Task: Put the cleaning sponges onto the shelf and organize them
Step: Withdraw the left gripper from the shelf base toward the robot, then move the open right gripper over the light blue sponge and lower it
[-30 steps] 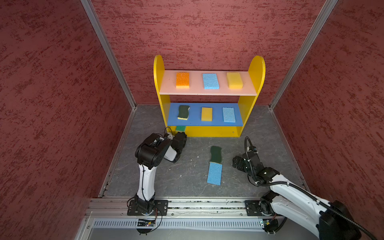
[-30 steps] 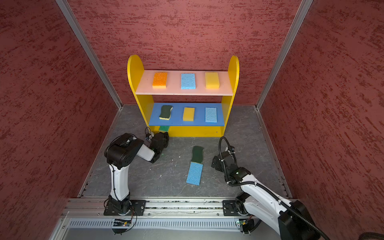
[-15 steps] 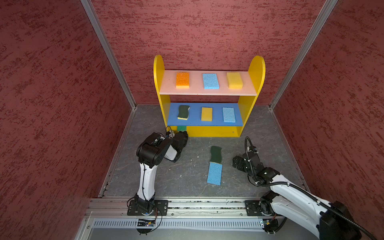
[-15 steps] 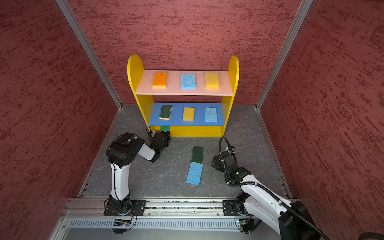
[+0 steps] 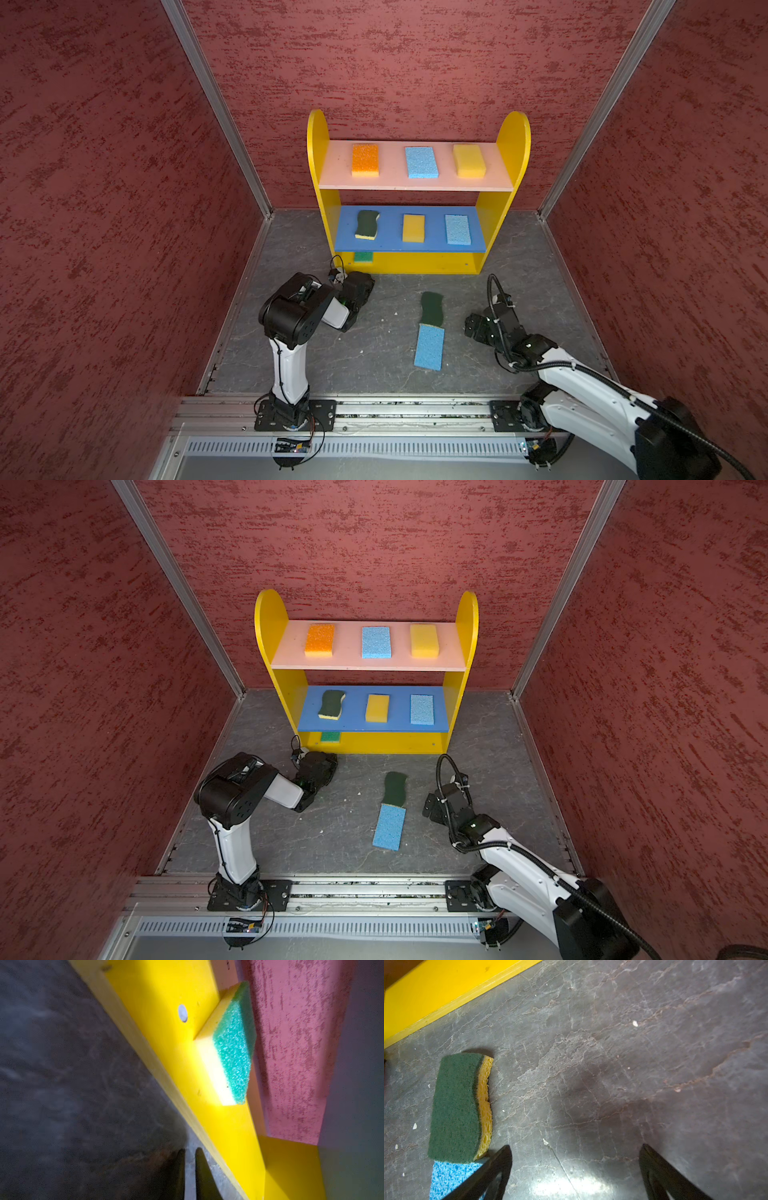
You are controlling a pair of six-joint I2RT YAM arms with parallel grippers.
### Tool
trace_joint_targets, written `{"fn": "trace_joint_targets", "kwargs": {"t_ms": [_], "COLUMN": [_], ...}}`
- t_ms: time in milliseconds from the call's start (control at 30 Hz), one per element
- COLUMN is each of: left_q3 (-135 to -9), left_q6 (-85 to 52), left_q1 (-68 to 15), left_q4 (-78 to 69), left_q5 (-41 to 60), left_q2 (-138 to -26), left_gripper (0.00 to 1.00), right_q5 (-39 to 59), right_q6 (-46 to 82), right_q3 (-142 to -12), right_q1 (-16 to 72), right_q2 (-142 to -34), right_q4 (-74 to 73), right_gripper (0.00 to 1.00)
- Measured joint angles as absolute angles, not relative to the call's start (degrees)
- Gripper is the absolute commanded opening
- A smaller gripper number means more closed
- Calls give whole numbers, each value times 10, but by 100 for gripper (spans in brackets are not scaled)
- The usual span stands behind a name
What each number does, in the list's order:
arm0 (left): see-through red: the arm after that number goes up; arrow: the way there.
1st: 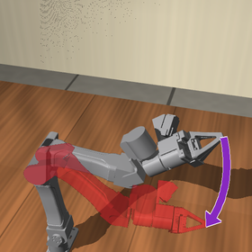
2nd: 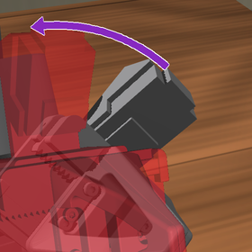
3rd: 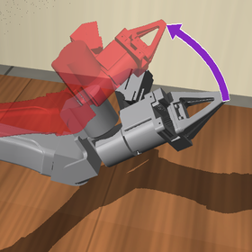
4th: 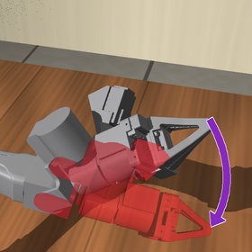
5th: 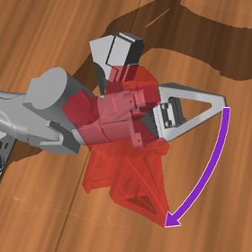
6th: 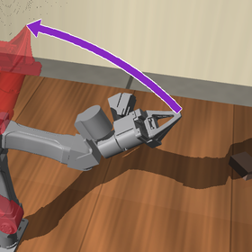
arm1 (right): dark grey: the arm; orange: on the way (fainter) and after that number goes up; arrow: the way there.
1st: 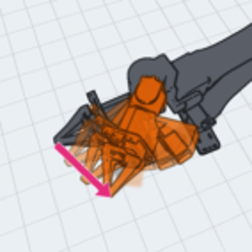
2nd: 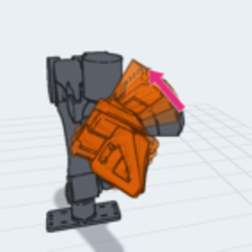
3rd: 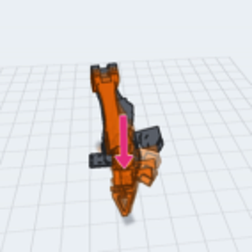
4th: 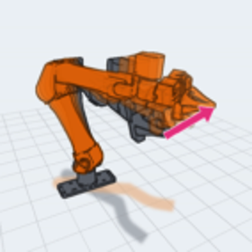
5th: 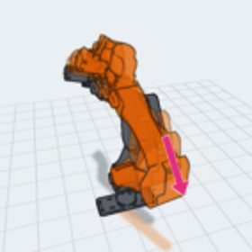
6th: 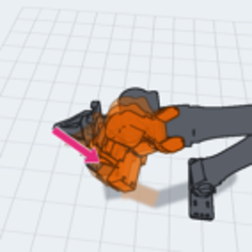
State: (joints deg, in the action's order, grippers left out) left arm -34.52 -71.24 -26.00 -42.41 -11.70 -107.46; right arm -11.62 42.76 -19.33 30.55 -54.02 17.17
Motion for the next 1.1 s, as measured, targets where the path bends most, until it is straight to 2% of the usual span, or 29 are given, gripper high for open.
{"fn": "trace_joint_targets", "kwargs": {"t_ms": [600,867,1100], "left_q3": [-326,-316,-308], "left_q6": [-556,-499,-464], "left_q1": [-313,-325,-325], "left_q4": [-106,2,51], "left_q5": [-174,-185,-180], "left_q2": [-814,-726,-676], "left_gripper": [45,56,60], "right_q5": [-91,-99,-133], "right_q6": [523,585,648], "right_q3": [-240,-265,-307], "right_q1": [319,382,467], "right_q2": [-539,-559,-609], "right_q4": [223,256,276], "right_gripper": [96,96,96]}}
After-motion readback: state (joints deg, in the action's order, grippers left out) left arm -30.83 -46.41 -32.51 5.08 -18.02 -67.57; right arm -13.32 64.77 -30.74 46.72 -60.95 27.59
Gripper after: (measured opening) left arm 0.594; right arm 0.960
